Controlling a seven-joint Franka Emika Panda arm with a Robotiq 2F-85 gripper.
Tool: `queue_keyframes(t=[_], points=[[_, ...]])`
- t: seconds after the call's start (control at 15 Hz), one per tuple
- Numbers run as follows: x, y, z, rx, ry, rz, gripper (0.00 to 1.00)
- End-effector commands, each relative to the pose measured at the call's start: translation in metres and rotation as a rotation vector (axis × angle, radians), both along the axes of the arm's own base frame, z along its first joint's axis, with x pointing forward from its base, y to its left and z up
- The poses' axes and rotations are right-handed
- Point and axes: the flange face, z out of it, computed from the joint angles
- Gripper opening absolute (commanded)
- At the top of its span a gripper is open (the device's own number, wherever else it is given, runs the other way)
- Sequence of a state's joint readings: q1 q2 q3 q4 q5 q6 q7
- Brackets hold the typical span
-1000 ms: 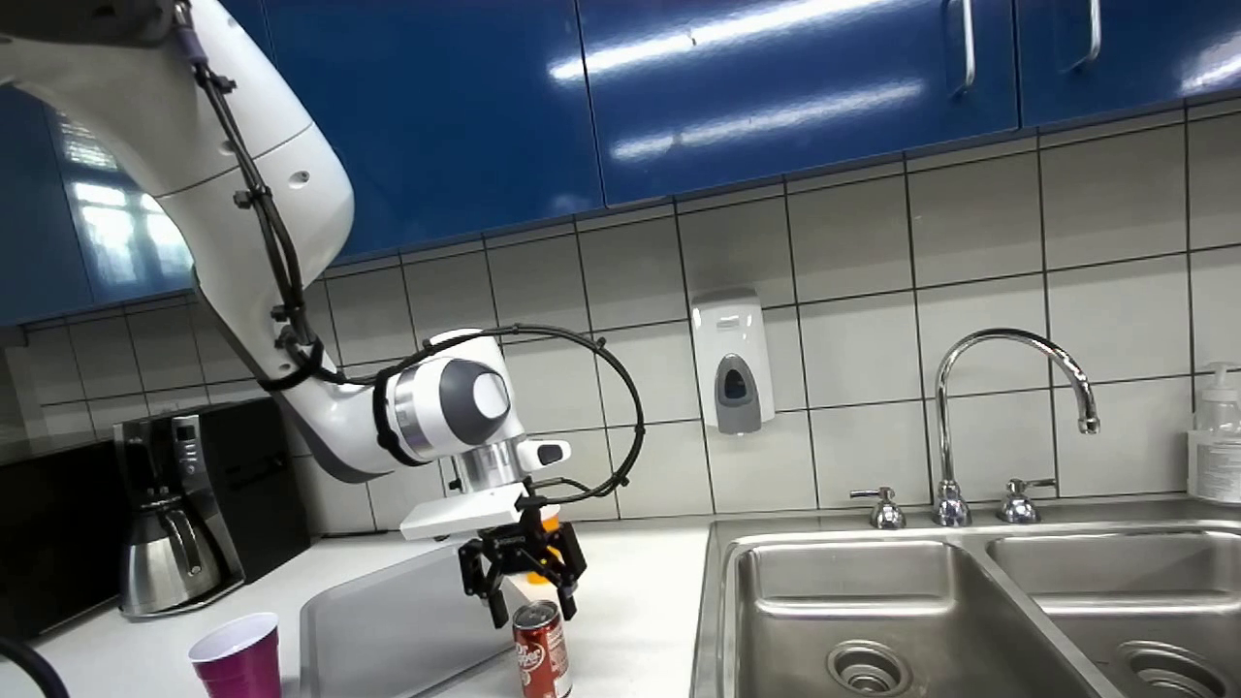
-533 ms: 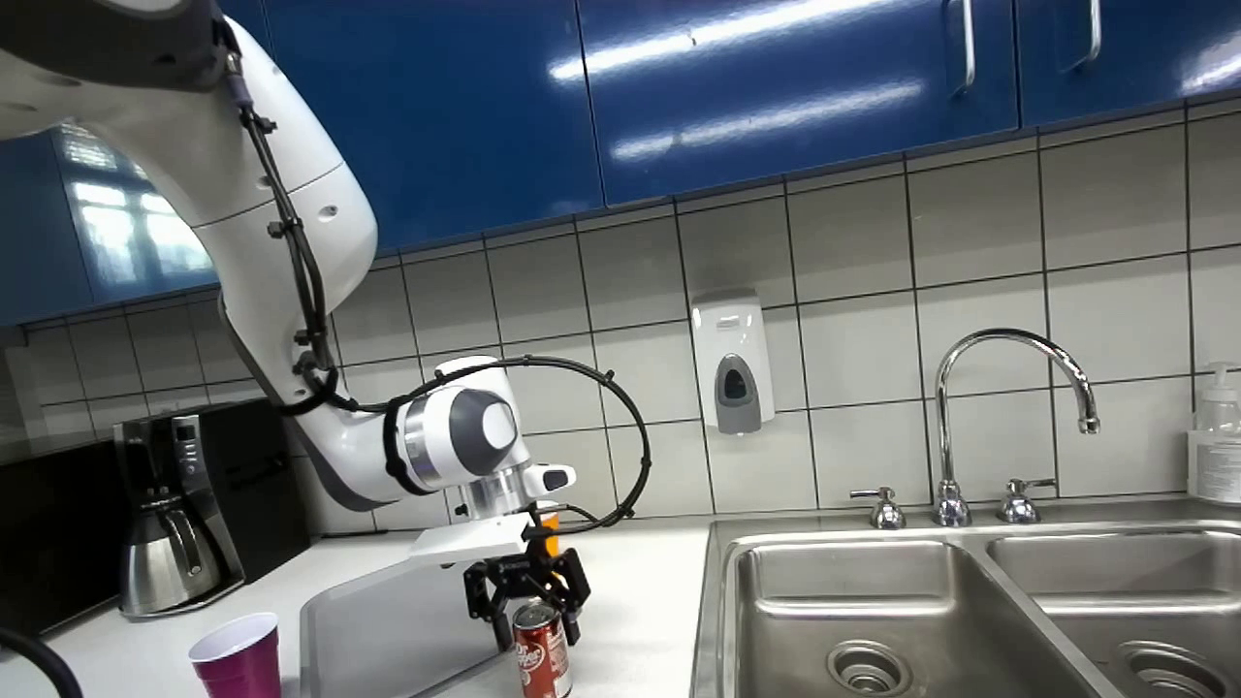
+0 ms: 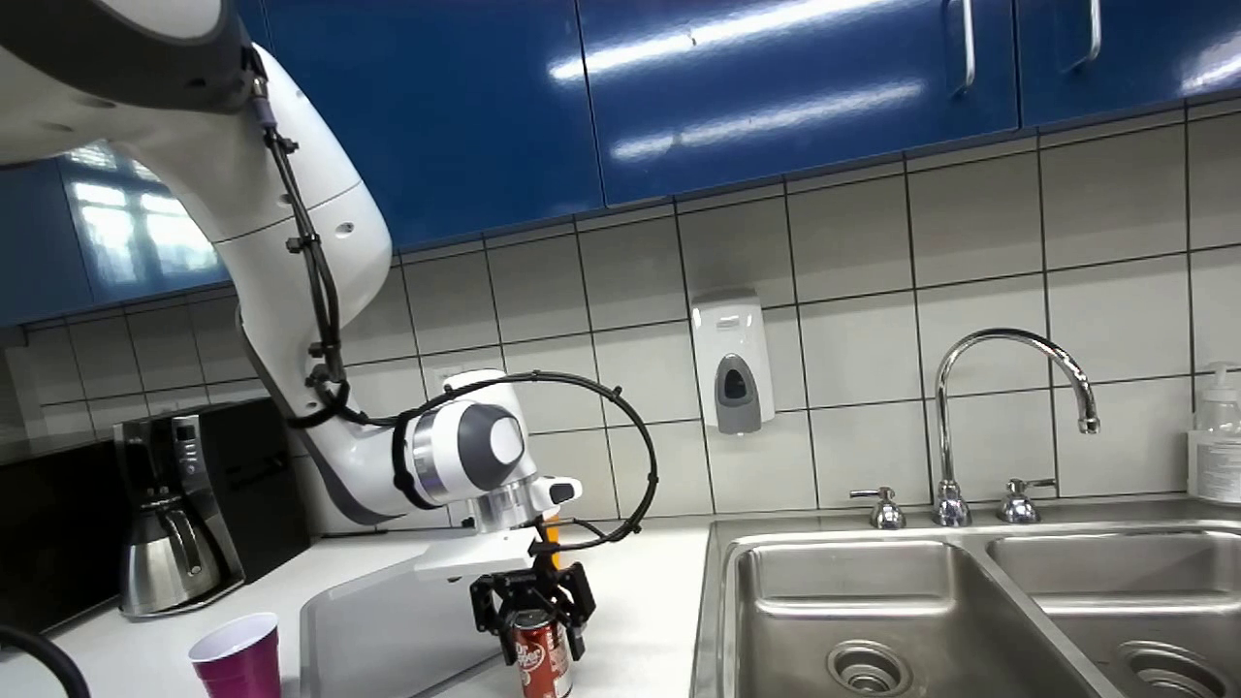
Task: Put the can on the tray
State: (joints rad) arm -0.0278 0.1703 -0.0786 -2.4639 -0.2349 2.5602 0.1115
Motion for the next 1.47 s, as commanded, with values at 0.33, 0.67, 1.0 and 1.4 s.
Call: queue_keyframes(t=[0.33,0.67,1.0,1.4], points=[[0.007,-0.002,0.006,0.005,-0.031,-0.018,0.42],[0.016,0.011,0.032,0.022,-0.106,0.002,0.42],[0.027,0.028,0.058,0.036,-0.178,0.032,0.42],[0.041,0.064,0.076,0.064,-0.206,0.088,0.42]])
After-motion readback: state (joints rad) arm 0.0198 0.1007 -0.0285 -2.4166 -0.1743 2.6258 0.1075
